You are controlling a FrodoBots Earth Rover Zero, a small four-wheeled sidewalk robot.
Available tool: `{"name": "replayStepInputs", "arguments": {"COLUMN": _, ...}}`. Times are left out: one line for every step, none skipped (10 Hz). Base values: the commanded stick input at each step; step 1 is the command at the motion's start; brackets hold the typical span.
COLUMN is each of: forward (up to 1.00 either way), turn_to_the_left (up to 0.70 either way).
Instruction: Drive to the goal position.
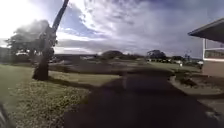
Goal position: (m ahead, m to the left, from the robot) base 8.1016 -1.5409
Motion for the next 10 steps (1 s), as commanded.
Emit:
{"name": "replayStepInputs", "arguments": {"forward": 0.7, "turn_to_the_left": 0.0}}
{"name": "replayStepInputs", "arguments": {"forward": 0.7, "turn_to_the_left": 0.0}}
{"name": "replayStepInputs", "arguments": {"forward": 0.7, "turn_to_the_left": 0.0}}
{"name": "replayStepInputs", "arguments": {"forward": 0.7, "turn_to_the_left": 0.0}}
{"name": "replayStepInputs", "arguments": {"forward": 0.7, "turn_to_the_left": 0.0}}
{"name": "replayStepInputs", "arguments": {"forward": 0.7, "turn_to_the_left": 0.0}}
{"name": "replayStepInputs", "arguments": {"forward": 0.7, "turn_to_the_left": 0.0}}
{"name": "replayStepInputs", "arguments": {"forward": 0.7, "turn_to_the_left": 0.0}}
{"name": "replayStepInputs", "arguments": {"forward": 0.7, "turn_to_the_left": 0.0}}
{"name": "replayStepInputs", "arguments": {"forward": 0.7, "turn_to_the_left": -0.03}}
